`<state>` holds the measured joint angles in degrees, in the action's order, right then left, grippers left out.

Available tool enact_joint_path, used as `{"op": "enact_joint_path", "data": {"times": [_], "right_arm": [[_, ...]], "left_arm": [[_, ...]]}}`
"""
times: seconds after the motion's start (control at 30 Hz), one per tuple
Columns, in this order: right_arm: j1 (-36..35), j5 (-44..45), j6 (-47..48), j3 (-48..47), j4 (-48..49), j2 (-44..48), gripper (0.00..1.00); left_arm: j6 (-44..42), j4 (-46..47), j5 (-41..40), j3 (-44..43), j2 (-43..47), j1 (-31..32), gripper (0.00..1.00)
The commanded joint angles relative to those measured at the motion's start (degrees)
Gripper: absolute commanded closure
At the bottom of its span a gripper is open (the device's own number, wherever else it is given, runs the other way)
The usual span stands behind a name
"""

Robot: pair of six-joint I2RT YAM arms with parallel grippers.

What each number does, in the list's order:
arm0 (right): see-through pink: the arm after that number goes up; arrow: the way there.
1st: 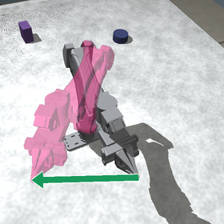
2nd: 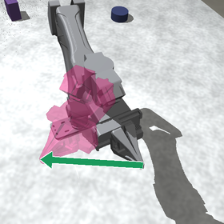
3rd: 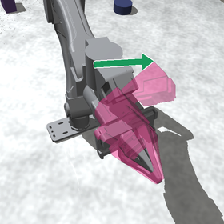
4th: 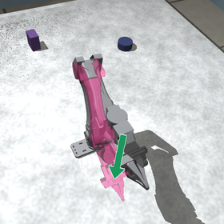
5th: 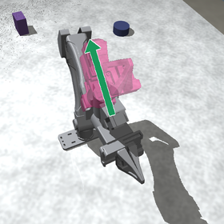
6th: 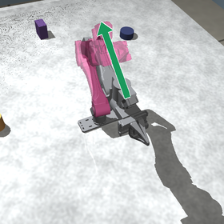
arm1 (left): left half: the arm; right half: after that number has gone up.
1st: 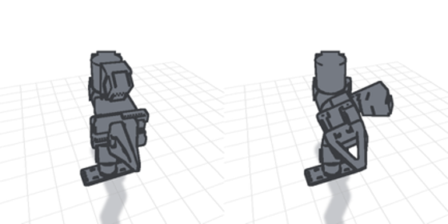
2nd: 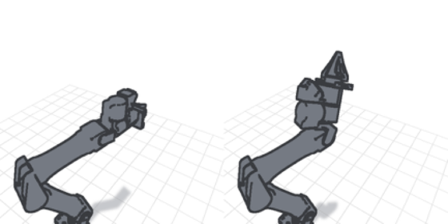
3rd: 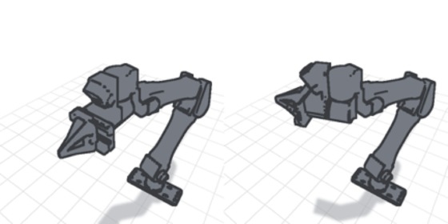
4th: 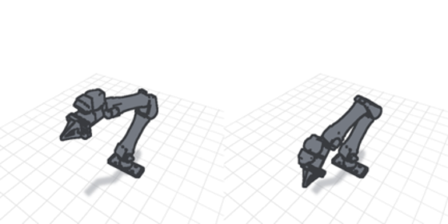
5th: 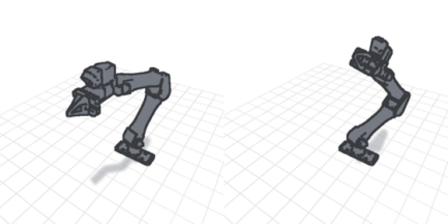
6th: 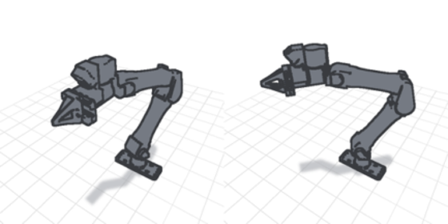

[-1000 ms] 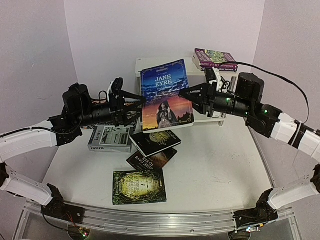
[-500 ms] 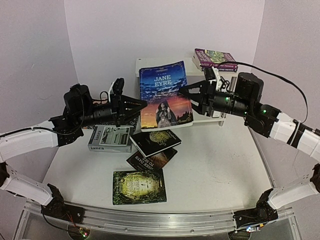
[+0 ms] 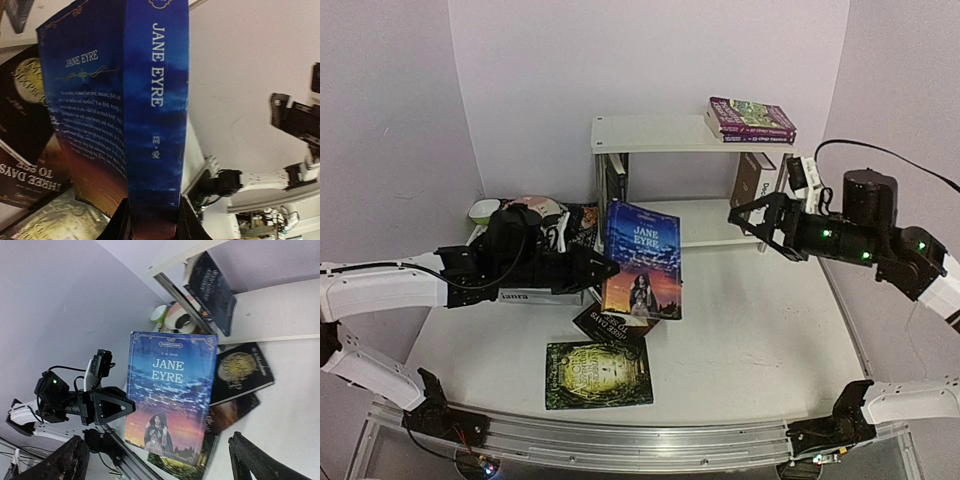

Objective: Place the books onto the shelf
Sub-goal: Pass from the right arm to the left, then place the book on the shelf.

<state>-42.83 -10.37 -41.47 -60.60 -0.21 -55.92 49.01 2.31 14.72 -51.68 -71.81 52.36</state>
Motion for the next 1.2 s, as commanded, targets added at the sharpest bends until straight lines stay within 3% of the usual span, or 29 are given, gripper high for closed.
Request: {"op": "enact_joint_path", "data": {"times": [0.0,0.4,0.73,0.9,1.17], "right_arm": [[0.0,13.0,7.6,3.2,-12.6,5.2,0.02],[0.0,16.1,8.9,7.2,-16.5,10.0,0.02],[0.0,17.3,9.6,8.4,-17.6,11.3,0.02],[0.0,17.8,9.7,8.9,-18.2,12.5,0.02],[0.0,18.0,9.6,8.7,-19.1,13.8,0.02]], "left_arm": [[-11.2,7.1,-13.6,-4.3,-0.9,4.1,1.00],[-26.8,6.7,-38.6,-14.4,-12.1,12.6,1.00],[-29.8,6.9,-45.2,-26.9,-21.0,12.9,1.00],[-31.5,8.1,-53.2,-32.6,-25.7,12.9,1.00],[-41.6,23.9,-60.0,-34.8,-33.4,12.7,1.00]]}}
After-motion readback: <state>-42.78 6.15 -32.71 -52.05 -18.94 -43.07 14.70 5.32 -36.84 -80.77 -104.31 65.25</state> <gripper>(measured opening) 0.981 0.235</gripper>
